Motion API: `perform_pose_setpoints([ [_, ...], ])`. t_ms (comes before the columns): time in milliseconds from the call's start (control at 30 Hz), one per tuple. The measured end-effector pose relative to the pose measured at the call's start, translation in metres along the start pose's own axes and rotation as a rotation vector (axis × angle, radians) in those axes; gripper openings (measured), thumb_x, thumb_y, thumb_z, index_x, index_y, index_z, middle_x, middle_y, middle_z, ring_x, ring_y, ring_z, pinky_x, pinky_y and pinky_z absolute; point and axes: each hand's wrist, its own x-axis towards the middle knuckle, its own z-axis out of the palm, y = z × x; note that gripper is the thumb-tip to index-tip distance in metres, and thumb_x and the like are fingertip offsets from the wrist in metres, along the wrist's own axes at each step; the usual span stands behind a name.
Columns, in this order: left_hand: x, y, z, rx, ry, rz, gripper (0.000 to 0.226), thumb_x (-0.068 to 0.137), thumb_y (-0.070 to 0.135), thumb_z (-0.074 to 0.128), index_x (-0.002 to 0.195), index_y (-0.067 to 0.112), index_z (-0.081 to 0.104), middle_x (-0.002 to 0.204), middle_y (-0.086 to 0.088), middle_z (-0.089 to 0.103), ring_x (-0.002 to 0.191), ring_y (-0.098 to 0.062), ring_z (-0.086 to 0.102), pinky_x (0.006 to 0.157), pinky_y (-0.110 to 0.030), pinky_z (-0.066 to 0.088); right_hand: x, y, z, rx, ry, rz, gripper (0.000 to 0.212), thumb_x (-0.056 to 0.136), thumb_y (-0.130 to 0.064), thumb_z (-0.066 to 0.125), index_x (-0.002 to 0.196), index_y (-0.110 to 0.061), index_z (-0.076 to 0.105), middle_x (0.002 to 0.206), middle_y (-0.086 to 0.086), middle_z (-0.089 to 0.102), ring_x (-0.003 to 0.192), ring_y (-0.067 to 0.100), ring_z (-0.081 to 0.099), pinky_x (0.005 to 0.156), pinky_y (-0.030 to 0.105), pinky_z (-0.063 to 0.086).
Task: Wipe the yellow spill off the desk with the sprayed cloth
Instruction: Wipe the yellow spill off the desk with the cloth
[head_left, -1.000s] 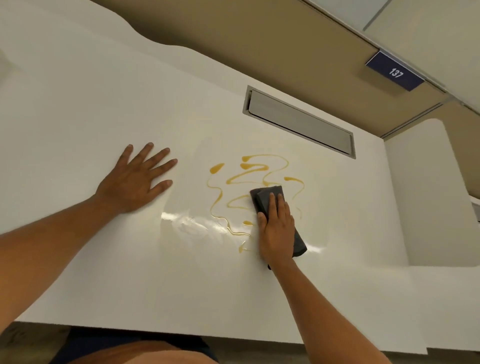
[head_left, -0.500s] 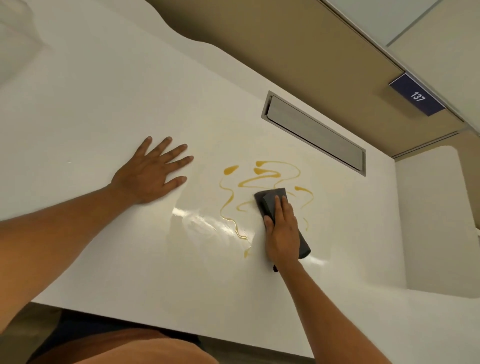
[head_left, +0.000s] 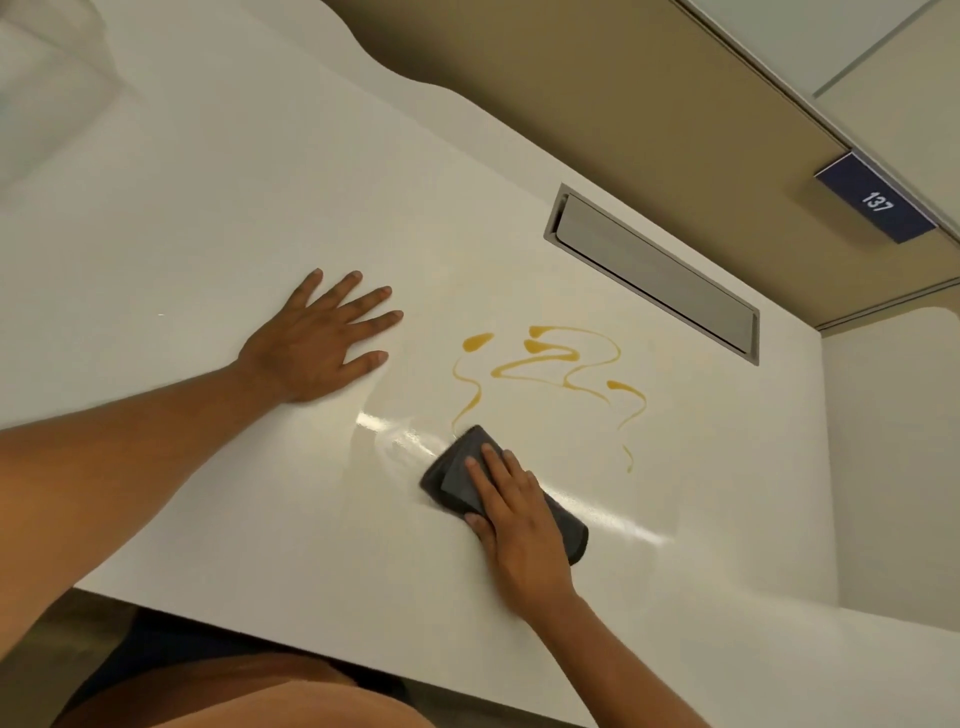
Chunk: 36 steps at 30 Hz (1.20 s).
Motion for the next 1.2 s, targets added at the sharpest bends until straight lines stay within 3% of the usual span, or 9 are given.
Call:
perform_pose_setpoints([
  [200, -0.001, 0.004, -0.003, 0.022, 0.024, -0.005, 0.064, 0.105, 0.067, 0.019, 0.166, 0.046, 0.022, 0.176, 0.015, 0.021, 0.165, -0.020, 0.018, 0.134, -0.053, 0.013, 0.082, -0.026, -0.005, 0.103, 0.194, 0.303, 0.059, 0.109, -0.031, 0.045, 0.164, -0.026, 0.022, 0.173, -0.003, 0.014, 0.160, 0.020, 0.012, 0.128, 0.035, 0.005],
  [367, -0.001, 0.003, -0.005, 0.030, 0.027, 0.008, 0.063, 0.106, 0.066, 0.022, 0.166, 0.045, 0.025, 0.175, 0.013, 0.024, 0.164, -0.021, 0.022, 0.133, -0.054, 0.015, 0.018, -0.039, 0.010, 0.095, 0.111, 0.049, 0.061, 0.109, -0.033, 0.047, 0.163, -0.037, 0.018, 0.172, -0.014, 0.010, 0.157, 0.003, 0.000, 0.127, 0.023, -0.002],
  [467, -0.001, 0.002, -0.004, 0.029, 0.027, 0.010, 0.063, 0.106, 0.066, 0.022, 0.166, 0.044, 0.025, 0.175, 0.014, 0.024, 0.165, -0.022, 0.021, 0.134, -0.053, 0.013, -0.030, -0.011, 0.011, 0.083, 0.100, 0.044, 0.067, 0.108, -0.033, 0.050, 0.162, -0.043, 0.013, 0.172, -0.015, 0.013, 0.158, 0.002, 0.002, 0.128, 0.029, 0.006],
  [567, 0.000, 0.004, -0.004, 0.019, 0.018, 0.000, 0.063, 0.106, 0.066, 0.021, 0.166, 0.045, 0.023, 0.176, 0.015, 0.021, 0.165, -0.021, 0.018, 0.134, -0.052, 0.010, -0.016, 0.024, 0.002, 0.085, 0.198, 0.266, 0.058, 0.107, -0.031, 0.050, 0.162, -0.029, 0.029, 0.170, -0.006, 0.023, 0.158, 0.016, 0.021, 0.127, 0.035, 0.016],
  [700, -0.001, 0.005, -0.007, 0.014, -0.024, -0.005, 0.064, 0.106, 0.066, 0.018, 0.167, 0.045, 0.020, 0.177, 0.014, 0.017, 0.166, -0.022, 0.015, 0.134, -0.054, 0.009, 0.053, 0.021, -0.010, 0.110, 0.309, 0.560, 0.057, 0.109, -0.029, 0.046, 0.162, -0.020, 0.027, 0.171, 0.002, 0.024, 0.157, 0.027, 0.023, 0.126, 0.043, 0.022],
  [800, -0.001, 0.004, -0.007, 0.002, -0.021, -0.007, 0.064, 0.106, 0.066, 0.020, 0.166, 0.045, 0.021, 0.177, 0.014, 0.018, 0.166, -0.022, 0.016, 0.134, -0.056, 0.011, 0.072, -0.005, -0.005, 0.078, 0.313, 0.505, 0.058, 0.109, -0.030, 0.043, 0.163, -0.020, 0.025, 0.172, 0.001, 0.022, 0.158, 0.024, 0.018, 0.128, 0.040, 0.017],
  [967, 0.002, 0.001, -0.004, -0.050, -0.013, 0.002, 0.067, 0.104, 0.067, 0.021, 0.166, 0.042, 0.026, 0.176, 0.012, 0.023, 0.165, -0.025, 0.019, 0.133, -0.058, 0.012, 0.023, -0.053, 0.011, 0.131, 0.199, 0.310, 0.059, 0.111, -0.035, 0.042, 0.163, -0.038, 0.016, 0.171, -0.017, 0.005, 0.158, 0.003, -0.004, 0.126, 0.023, -0.005],
  [1100, 0.002, -0.001, -0.002, -0.074, -0.027, 0.018, 0.067, 0.104, 0.066, 0.022, 0.166, 0.040, 0.027, 0.176, 0.009, 0.023, 0.165, -0.028, 0.018, 0.132, -0.061, 0.009, -0.027, -0.050, 0.015, 0.128, 0.179, 0.348, 0.062, 0.109, -0.032, 0.050, 0.161, -0.042, 0.017, 0.171, -0.017, 0.012, 0.158, 0.001, 0.001, 0.129, 0.028, 0.004],
  [1200, 0.002, -0.001, -0.002, -0.093, -0.030, 0.032, 0.067, 0.105, 0.064, 0.023, 0.167, 0.038, 0.027, 0.177, 0.007, 0.022, 0.166, -0.030, 0.016, 0.132, -0.062, 0.008, -0.013, -0.023, 0.006, 0.154, 0.277, 0.627, 0.058, 0.109, -0.033, 0.049, 0.162, -0.031, 0.026, 0.171, -0.009, 0.020, 0.159, 0.013, 0.015, 0.129, 0.041, 0.019],
])
